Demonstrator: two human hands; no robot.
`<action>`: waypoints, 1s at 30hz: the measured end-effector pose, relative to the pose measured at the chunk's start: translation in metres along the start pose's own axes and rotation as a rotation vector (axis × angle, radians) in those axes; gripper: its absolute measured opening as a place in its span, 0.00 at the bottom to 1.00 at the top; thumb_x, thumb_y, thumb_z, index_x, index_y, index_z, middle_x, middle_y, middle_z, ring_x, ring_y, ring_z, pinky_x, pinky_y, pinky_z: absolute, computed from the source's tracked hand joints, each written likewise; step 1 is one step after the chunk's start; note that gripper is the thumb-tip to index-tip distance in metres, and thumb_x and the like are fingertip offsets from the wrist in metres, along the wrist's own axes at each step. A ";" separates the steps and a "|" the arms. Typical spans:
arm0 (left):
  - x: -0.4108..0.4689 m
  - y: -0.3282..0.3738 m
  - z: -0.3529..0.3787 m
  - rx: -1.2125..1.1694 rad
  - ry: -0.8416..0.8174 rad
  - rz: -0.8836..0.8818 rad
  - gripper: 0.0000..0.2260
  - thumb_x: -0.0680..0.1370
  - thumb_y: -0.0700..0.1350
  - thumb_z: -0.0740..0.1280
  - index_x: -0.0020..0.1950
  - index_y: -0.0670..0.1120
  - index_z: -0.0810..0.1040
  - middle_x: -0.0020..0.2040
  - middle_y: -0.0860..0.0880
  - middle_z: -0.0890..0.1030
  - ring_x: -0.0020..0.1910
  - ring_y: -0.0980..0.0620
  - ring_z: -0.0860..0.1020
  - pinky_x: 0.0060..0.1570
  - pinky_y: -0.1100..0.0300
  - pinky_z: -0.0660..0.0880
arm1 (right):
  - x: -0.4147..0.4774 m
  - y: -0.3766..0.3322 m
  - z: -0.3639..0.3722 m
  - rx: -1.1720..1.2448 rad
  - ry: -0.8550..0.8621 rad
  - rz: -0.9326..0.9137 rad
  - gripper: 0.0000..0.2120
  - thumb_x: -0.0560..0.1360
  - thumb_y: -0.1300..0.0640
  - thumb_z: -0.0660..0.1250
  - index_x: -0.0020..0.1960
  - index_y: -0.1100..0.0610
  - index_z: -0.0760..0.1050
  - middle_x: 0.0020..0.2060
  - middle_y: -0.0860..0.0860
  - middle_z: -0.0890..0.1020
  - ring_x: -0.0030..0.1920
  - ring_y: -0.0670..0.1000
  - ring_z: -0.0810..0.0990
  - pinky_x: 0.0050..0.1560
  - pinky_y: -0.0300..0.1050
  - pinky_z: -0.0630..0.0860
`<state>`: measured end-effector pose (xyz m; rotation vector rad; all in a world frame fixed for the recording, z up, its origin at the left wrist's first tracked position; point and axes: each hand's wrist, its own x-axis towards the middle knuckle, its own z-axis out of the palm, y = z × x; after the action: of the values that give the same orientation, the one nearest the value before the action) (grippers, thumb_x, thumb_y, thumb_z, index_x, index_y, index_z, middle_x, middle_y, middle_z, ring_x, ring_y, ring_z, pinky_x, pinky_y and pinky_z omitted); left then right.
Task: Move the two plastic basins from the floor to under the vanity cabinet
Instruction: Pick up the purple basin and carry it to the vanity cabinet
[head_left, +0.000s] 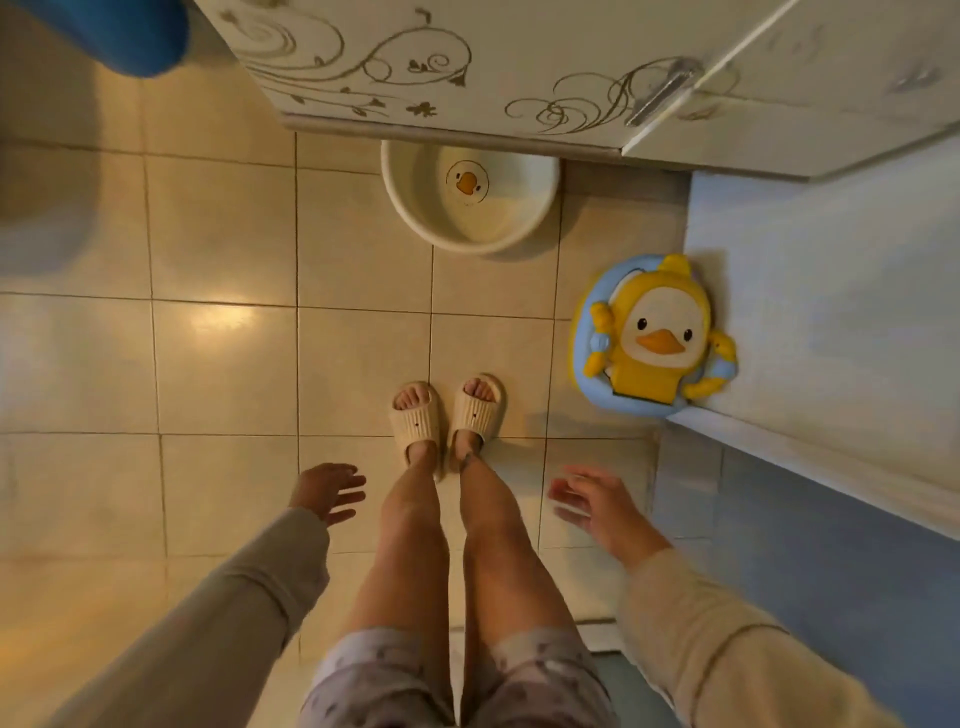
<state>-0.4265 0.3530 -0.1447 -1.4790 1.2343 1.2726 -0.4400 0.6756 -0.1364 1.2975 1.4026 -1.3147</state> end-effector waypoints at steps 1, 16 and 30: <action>-0.021 -0.008 -0.003 -0.014 -0.004 -0.015 0.07 0.80 0.37 0.56 0.54 0.40 0.71 0.39 0.46 0.76 0.37 0.48 0.74 0.38 0.57 0.68 | -0.021 0.000 -0.003 -0.031 0.008 -0.004 0.10 0.79 0.66 0.57 0.57 0.61 0.73 0.40 0.58 0.80 0.42 0.55 0.80 0.46 0.50 0.76; -0.193 -0.009 -0.041 -0.853 0.048 0.241 0.06 0.78 0.38 0.59 0.45 0.40 0.76 0.42 0.43 0.79 0.40 0.46 0.77 0.44 0.53 0.75 | -0.127 -0.128 -0.007 -0.803 -0.026 -0.246 0.07 0.78 0.68 0.58 0.52 0.62 0.73 0.34 0.56 0.78 0.34 0.53 0.77 0.34 0.44 0.72; -0.188 -0.206 0.024 -1.219 0.318 -0.104 0.06 0.78 0.36 0.58 0.51 0.39 0.73 0.37 0.45 0.76 0.33 0.49 0.73 0.34 0.59 0.68 | -0.161 -0.145 0.179 -1.676 -0.342 -0.503 0.11 0.76 0.67 0.56 0.55 0.62 0.73 0.39 0.57 0.79 0.34 0.51 0.76 0.35 0.42 0.73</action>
<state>-0.2322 0.4474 0.0331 -2.6119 0.4521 1.8846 -0.5736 0.4840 0.0191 -0.3936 1.8145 -0.1978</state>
